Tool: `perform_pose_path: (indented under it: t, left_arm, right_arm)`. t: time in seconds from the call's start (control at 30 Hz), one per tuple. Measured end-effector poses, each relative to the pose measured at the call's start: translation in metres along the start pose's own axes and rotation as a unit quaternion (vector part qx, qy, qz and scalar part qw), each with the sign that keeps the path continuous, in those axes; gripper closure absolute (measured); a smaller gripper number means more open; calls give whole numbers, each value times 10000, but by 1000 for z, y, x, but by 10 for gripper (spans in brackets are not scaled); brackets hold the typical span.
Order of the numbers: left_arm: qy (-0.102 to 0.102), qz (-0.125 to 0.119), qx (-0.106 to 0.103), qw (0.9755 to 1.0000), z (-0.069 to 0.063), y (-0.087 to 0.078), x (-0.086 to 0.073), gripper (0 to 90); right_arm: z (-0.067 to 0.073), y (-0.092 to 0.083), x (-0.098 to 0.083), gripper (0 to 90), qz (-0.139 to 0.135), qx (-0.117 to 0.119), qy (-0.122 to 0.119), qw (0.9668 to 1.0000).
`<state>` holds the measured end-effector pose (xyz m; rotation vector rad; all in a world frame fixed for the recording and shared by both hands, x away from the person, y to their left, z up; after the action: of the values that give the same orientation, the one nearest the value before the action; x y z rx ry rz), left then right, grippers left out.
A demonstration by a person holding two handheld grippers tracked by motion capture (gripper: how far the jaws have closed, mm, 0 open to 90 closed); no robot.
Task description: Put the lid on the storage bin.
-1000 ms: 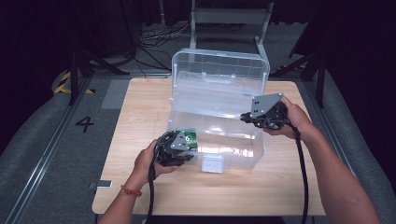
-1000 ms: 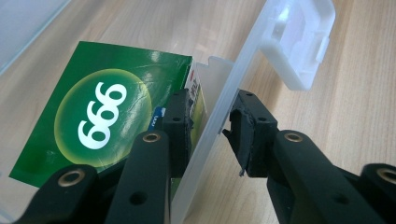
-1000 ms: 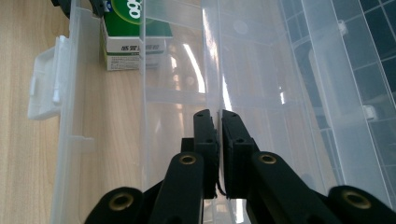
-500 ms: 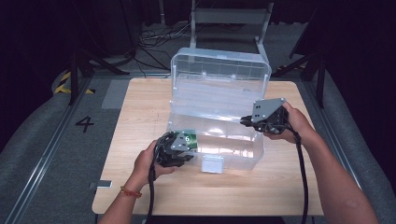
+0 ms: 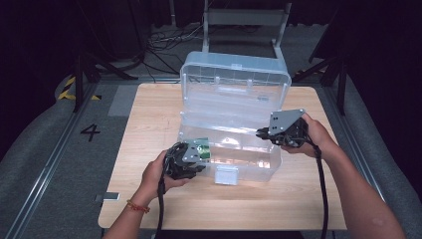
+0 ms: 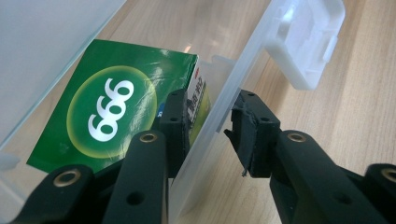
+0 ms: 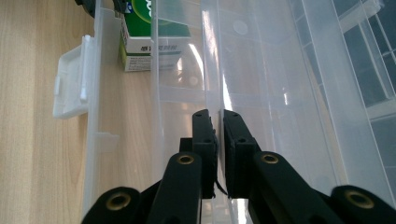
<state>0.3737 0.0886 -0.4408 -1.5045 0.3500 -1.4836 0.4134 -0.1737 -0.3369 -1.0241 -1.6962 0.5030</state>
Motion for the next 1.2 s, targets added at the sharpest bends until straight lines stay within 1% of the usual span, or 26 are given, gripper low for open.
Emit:
perform_pose_path:
  t: [0.03, 0.1, 0.13, 0.2, 0.27, 0.3, 0.33, 0.37, 0.43, 0.47, 0.5, 0.53, 0.6, 0.63, 0.73, 0.77, 0.8, 0.83, 0.87, 0.9, 0.97, 1.0, 1.07, 1.13, 1.17, 1.2]
  left_arm:
    - [0, 0, 0, 10000, 0, 0, 0, 666]
    - [-23, -2, 15, 10000, 1, -1, -1, 656]
    - [-68, -19, 20, 10000, 1, -3, -1, 643]
    - [-74, -25, 59, 10000, 1, -6, -1, 625]
    - [-149, -85, 50, 9998, -2, -11, 0, 557]
    - [-162, -16, 128, 9998, -5, -18, 1, 468]
    - [-151, 8, 171, 9997, -6, -21, 1, 424]
    - [-148, -34, 167, 9997, -7, -26, 2, 399]
    - [-231, -188, 124, 9995, -9, -39, 4, 378]
    - [-231, -188, 124, 9995, -9, -39, 4, 355]
    - [-294, -290, 51, 9991, -10, -46, 5, 355]
    - [-355, -350, 42, 9987, -10, -51, 5, 341]
    - [-343, -569, 64, 9978, -9, -60, 7, 332]
    - [-366, -616, 31, 9974, -9, -63, 8, 329]
    - [-396, -705, 47, 9967, -7, -69, 9, 308]
    - [-411, -715, 44, 9966, -6, -71, 9, 313]
    - [-371, -656, 90, 9971, -5, -72, 9, 315]
    - [-244, -574, 177, 9979, -3, -74, 9, 321]
    - [-207, -528, 215, 9982, -1, -78, 10, 323]
    - [-207, -528, 215, 9982, -1, -78, 10, 331]
    - [-386, -691, 127, 9968, 6, -87, 12, 332]
    - [-405, -690, 194, 9966, 10, -91, 13, 332]
    - [-406, -687, 214, 9966, 12, -91, 13, 332]
    - [-531, -745, 189, 9956, 19, -93, 14, 332]
    - [-620, -860, 121, 9943, 24, -94, 14, 335]
    - [-620, -860, 121, 9943, 24, -94, 14, 339]
  right_arm:
    - [1, 0, 0, 855, -4, -12, 33, 10000]
    - [2, 1, 0, 855, 15, -38, 2, 10000]
    - [4, 1, 0, 854, 11, 3, 18, 10000]
    - [3, 1, -1, 855, 9, -7, -3, 10000]
    - [5, 1, -2, 855, -22, 47, 29, 10000]
    - [6, 1, -2, 854, -34, 41, 29, 10000]
    - [6, 1, -2, 854, -32, 43, 17, 10000]
    - [7, 2, -2, 853, -36, 34, 1, 10000]
    - [8, 2, -2, 852, -52, 47, 21, 10000]
    - [8, 2, -2, 852, -52, 47, 21, 10000]
    - [8, 2, -2, 852, -57, 54, 30, 10000]
    - [9, 2, -3, 851, -61, 58, 35, 10000]
    - [9, 2, -4, 849, -63, 44, 8, 10000]
    - [10, 3, -4, 848, -72, 46, 13, 10000]
    - [11, 3, -4, 844, -51, 33, 5, 10000]
    - [12, 3, -4, 843, -46, 29, 4, 10000]
    - [12, 4, -4, 842, -20, 20, -3, 10000]
    - [13, 5, -4, 840, -13, 20, -7, 10000]
    - [14, 5, -4, 838, 0, 20, -7, 10000]
    - [14, 5, -4, 838, 0, 20, -7, 10000]
    - [15, 5, -4, 837, 32, 9, -62, 10000]
    - [15, 5, -4, 837, 38, -6, -56, 10000]
    - [17, 6, -4, 836, 40, -10, -67, 10000]
    - [18, 6, -5, 835, 25, 3, -53, 10000]
    - [19, 6, -5, 834, 20, -5, -82, 10000]
    - [19, 6, -5, 834, 20, -5, -82, 10000]
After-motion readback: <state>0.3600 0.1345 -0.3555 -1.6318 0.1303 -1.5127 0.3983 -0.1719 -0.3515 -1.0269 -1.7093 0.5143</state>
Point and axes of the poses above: each handheld gripper's, and its own axes: y roughly forward along the jaws, x roughly out of its top, z roughly to its left, the point moved 5 cm from there along y, roughly forward along the jaws, and after that the axes turned 3 degrees about x, right-handed, at the moved point
